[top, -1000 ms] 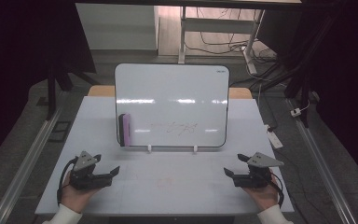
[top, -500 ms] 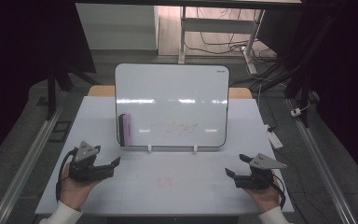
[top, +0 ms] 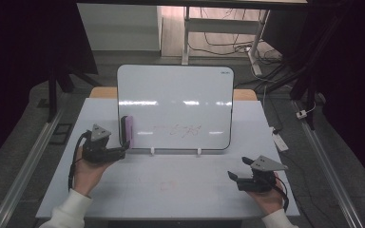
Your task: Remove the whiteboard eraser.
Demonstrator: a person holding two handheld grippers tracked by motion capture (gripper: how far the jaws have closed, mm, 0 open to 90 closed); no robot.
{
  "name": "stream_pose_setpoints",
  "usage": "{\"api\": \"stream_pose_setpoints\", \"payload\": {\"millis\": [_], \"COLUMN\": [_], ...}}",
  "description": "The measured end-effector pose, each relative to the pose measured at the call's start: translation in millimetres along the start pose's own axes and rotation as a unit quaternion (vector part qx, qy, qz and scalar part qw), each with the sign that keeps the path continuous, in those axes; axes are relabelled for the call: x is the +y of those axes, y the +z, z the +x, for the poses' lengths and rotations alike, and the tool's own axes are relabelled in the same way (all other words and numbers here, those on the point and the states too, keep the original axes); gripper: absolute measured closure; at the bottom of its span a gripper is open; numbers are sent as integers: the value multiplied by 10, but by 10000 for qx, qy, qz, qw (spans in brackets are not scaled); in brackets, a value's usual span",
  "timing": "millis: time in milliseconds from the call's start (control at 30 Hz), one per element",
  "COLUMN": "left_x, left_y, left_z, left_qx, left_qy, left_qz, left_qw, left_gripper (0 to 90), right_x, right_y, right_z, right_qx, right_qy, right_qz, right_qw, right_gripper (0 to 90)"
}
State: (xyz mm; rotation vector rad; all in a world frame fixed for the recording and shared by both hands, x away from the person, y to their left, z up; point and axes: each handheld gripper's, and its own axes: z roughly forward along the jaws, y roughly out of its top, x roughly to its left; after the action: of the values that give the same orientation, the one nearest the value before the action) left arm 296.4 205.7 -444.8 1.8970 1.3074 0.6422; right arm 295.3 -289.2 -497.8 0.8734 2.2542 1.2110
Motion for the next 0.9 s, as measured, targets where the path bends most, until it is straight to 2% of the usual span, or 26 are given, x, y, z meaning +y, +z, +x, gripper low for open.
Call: {"api": "stream_pose_setpoints", "payload": {"millis": [333,433,667,900], "left_x": [200,271,304,320], "left_y": [303,409,488,539], "left_z": [70,86,94,80], "left_qx": [126,262,393,309], "left_qy": [-119,-124,-203,-284], "left_qz": [14,16,-11,-47], "left_qw": [9998,9996,9990,9991], "left_gripper": [255,291,398,504], "right_x": [-20,-25,-38,-38], "right_y": [19,26,37,45], "right_z": [2,3,-1,10], "right_qx": [-78,-92,-127,-171], "right_qy": [-42,-56,-67,-115], "right_qz": [103,133,188,231], "right_qw": [9999,9999,9997,9995], "right_gripper": [206,206,207,207]}}
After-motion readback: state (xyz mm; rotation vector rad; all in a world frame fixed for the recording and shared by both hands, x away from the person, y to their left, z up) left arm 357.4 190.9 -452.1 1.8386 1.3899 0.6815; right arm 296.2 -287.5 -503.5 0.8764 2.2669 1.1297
